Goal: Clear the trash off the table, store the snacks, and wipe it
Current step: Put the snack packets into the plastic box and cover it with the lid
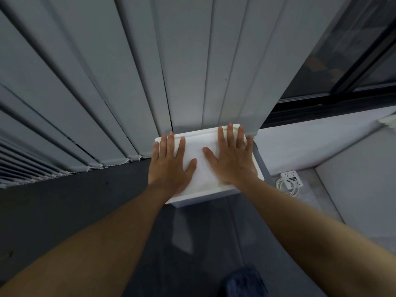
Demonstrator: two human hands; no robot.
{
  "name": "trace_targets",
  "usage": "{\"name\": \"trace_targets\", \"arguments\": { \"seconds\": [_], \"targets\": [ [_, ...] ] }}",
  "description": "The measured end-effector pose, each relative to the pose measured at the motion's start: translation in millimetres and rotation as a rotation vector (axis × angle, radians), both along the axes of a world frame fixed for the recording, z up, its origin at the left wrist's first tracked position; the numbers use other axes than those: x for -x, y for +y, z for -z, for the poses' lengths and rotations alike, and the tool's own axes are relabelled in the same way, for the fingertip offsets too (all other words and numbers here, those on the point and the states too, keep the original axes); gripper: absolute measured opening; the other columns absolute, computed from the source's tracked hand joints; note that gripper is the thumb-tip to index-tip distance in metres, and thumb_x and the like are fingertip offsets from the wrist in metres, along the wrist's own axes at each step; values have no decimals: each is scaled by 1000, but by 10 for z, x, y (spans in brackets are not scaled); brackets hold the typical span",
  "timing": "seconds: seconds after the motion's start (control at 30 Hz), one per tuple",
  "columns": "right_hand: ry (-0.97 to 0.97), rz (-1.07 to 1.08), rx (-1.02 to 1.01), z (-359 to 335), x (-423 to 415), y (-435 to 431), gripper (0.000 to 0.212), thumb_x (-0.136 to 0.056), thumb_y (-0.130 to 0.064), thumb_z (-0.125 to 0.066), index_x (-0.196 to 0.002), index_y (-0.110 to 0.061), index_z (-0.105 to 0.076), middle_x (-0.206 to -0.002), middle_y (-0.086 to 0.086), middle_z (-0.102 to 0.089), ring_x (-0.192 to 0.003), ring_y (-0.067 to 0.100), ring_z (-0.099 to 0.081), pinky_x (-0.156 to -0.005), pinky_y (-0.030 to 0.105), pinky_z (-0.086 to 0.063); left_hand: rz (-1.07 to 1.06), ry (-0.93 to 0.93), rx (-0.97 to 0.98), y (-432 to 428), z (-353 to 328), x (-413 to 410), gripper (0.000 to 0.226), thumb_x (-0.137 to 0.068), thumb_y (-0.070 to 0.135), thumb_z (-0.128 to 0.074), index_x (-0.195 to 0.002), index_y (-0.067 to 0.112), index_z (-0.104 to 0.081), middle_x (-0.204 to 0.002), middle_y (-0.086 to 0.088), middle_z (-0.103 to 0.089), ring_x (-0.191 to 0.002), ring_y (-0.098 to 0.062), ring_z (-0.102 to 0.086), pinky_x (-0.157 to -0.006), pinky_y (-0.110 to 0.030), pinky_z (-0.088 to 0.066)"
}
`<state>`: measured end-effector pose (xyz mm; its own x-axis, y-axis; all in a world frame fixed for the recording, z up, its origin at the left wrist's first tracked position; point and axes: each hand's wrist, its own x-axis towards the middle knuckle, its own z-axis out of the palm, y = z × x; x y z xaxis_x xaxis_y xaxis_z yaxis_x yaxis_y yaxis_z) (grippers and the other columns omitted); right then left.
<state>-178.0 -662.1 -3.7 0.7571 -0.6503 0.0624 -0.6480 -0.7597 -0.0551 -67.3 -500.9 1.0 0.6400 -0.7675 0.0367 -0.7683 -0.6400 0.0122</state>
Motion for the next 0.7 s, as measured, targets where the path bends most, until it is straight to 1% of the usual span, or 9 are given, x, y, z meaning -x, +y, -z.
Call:
{"name": "trace_targets", "arguments": {
  "seconds": [0.07, 0.23, 0.33, 0.47, 0.6, 0.7],
  "targets": [
    [-8, 9, -4, 12, -8, 8, 84, -91, -74, -11, -157, -22, -8, -166, 8, -5, -151, 36, -5, -120, 59, -8, -5, -1, -1, -8, -6, 1, 79, -92, 64, -8, -156, 18, -13, -164, -15, -2, -152, -32, 1, -123, -47, -4],
    [-10, 51, -9, 38, -40, 52, 82, -92, -72, -12, -157, -22, -9, -166, 6, -4, -151, 34, -4, -117, 62, -11, -19, -15, 37, -11, -15, 8, 75, -94, 60, -12, -155, 19, -21, -164, -14, -9, -152, -31, -5, -123, -47, -4],
    [-16, 59, -5, 30, -43, 59, 81, -92, -72, -13, -157, -22, -11, -166, 6, -7, -151, 35, -6, -116, 62, -13, -25, -2, 22, -11, -3, 6, 75, -93, 60, -9, -156, 21, -17, -164, -13, -5, -151, -33, -3, -123, -48, -5],
    [-26, 57, -9, 26, -76, 62, 80, -92, -72, -16, -155, -22, -18, -165, 8, -11, -150, 37, -9, -115, 63, -15, -25, 4, 10, -5, -22, 9, 75, -93, 60, -7, -157, 22, -11, -165, -13, -1, -152, -32, 1, -123, -48, -5],
    [15, 42, 0, 48, -62, 64, 87, -89, -76, -9, -157, -22, -10, -166, 8, -5, -151, 37, -5, -114, 64, -12, -22, 2, 29, -18, -17, 2, 75, -93, 59, -10, -156, 20, -15, -164, -11, -6, -151, -33, -3, -123, -50, -6],
    [22, 41, -12, 39, -67, 53, 88, -87, -77, -7, -157, -24, -8, -166, 7, -2, -151, 36, -3, -114, 65, -11, -14, 5, 4, -11, 3, -16, 75, -92, 60, -7, -156, 23, -16, -165, -8, -7, -151, -33, -4, -122, -51, -6]
  ]
}}
